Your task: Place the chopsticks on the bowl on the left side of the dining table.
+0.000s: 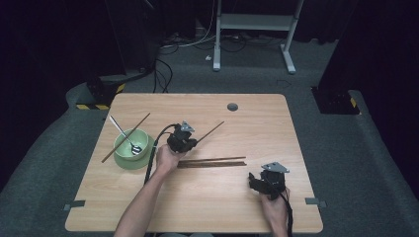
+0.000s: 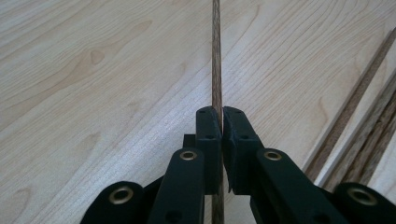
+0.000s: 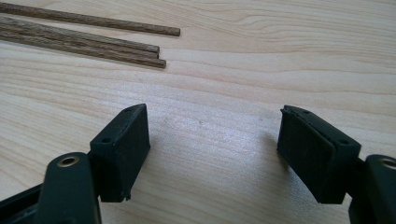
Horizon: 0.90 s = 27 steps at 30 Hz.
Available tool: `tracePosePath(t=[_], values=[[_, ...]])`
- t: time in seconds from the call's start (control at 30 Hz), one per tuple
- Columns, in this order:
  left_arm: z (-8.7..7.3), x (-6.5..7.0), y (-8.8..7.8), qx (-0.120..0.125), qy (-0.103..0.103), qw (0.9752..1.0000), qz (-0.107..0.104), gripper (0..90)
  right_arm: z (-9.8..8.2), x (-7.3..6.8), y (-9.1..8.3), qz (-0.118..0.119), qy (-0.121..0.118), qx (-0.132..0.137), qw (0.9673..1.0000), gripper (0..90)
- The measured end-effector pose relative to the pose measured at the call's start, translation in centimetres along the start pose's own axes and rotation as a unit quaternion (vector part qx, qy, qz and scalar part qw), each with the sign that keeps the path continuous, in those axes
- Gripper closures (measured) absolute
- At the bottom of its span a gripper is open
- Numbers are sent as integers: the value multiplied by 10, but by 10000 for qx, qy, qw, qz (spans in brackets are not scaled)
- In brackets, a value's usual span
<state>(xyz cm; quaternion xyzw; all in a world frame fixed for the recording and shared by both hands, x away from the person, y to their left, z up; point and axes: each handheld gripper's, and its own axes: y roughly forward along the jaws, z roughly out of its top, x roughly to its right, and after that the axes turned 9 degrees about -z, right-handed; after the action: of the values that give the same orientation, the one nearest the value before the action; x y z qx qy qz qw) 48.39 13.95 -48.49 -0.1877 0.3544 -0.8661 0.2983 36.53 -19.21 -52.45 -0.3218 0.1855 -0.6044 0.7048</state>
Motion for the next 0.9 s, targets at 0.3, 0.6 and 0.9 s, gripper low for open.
tracePosePath(t=[0.3, 0.6, 0.9], values=[[1, 2, -14, 117, -53, 9999, -6, 851, 0, 0, 0, 0, 2, 0, 10000, 247], [0, 2, -26, 194, -97, 9998, -50, 851, 0, 0, 0, 0, 1, 0, 10000, 247], [-2, 3, -34, 206, -147, 9996, -88, 851, 0, 0, 0, 2, 3, 2, 10000, 247]])
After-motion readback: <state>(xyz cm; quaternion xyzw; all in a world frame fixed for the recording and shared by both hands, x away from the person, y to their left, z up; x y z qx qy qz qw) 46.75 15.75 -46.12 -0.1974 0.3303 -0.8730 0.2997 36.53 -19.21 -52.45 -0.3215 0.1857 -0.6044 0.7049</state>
